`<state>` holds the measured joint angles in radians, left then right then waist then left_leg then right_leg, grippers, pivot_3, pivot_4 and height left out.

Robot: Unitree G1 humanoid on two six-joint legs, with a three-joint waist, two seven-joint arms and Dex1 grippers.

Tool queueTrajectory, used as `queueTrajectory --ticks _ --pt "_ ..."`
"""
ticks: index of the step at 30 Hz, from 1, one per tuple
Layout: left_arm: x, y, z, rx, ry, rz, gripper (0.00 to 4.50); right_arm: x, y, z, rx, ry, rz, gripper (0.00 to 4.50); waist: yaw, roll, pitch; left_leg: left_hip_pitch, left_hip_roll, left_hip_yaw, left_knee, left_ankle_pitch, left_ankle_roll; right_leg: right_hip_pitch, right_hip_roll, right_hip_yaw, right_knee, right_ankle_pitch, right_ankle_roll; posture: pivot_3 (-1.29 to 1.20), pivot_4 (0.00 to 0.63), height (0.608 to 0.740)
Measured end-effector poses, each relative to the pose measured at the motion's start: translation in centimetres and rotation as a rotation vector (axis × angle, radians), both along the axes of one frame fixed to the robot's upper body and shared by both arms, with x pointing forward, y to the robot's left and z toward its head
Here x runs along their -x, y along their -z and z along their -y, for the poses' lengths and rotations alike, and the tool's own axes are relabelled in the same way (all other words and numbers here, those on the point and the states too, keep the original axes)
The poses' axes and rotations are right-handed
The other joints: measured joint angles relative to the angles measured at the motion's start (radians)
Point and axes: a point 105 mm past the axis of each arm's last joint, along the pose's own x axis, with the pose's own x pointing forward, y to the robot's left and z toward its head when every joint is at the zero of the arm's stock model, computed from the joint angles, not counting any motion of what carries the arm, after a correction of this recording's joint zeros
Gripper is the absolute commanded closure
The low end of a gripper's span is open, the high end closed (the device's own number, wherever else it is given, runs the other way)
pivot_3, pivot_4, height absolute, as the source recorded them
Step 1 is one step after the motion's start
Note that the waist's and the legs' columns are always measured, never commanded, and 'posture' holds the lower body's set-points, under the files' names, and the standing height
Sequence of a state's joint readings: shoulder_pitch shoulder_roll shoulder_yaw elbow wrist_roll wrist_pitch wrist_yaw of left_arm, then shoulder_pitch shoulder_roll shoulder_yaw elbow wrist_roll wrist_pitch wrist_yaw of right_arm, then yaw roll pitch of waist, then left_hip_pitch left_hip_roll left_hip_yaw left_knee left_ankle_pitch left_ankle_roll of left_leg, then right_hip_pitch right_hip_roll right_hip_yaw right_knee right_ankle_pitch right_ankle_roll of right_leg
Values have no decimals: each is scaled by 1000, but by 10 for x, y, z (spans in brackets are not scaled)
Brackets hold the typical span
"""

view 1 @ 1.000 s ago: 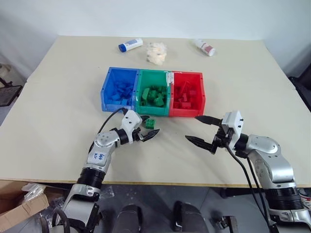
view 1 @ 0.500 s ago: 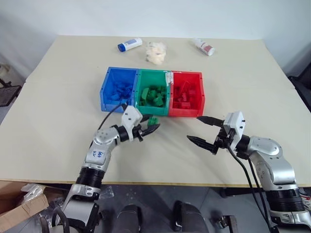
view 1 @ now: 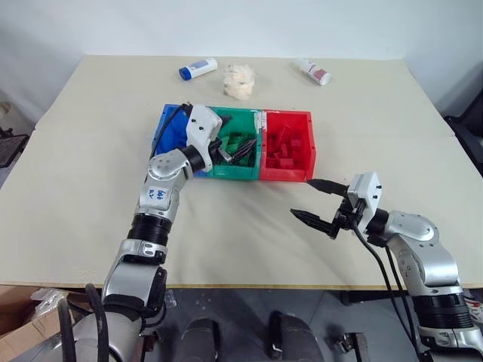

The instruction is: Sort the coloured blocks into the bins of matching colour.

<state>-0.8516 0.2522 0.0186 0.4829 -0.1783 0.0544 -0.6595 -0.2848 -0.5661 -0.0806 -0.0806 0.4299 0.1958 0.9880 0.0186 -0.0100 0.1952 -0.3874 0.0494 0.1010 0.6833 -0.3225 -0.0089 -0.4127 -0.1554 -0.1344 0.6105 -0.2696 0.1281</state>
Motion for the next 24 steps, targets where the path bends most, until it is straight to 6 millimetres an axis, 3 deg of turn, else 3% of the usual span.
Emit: queueTrajectory --ticks 4,13,16,18,24 --pt "28 13 -18 -9 107 -41 18 0 -1 1 1 1 2 0 -10 0 0 0 1 0 0 0 0 0 0 0 0 0 0 0 150 740" --pt "78 39 -113 -59 23 -192 18 -7 -3 8 57 -43 -4 0 -21 0 0 0 1 0 0 0 0 0 0 1 1 0 0 0 150 740" --pt "98 42 -153 -82 -21 -190 18 -16 1 29 159 -30 -20 0 -22 0 0 0 1 1 0 -1 0 -1 0 1 0 0 0 0 150 740" --pt "102 40 -171 -105 -61 -183 18 -22 3 39 189 -26 -26 0 -16 0 0 0 1 1 0 -1 0 -1 0 1 0 0 0 0 150 740" --pt "105 44 -195 -124 -96 -176 18 -36 4 49 224 -45 -35 0 -25 0 0 1 1 2 -1 -1 0 -2 0 2 1 0 -1 0 150 740"
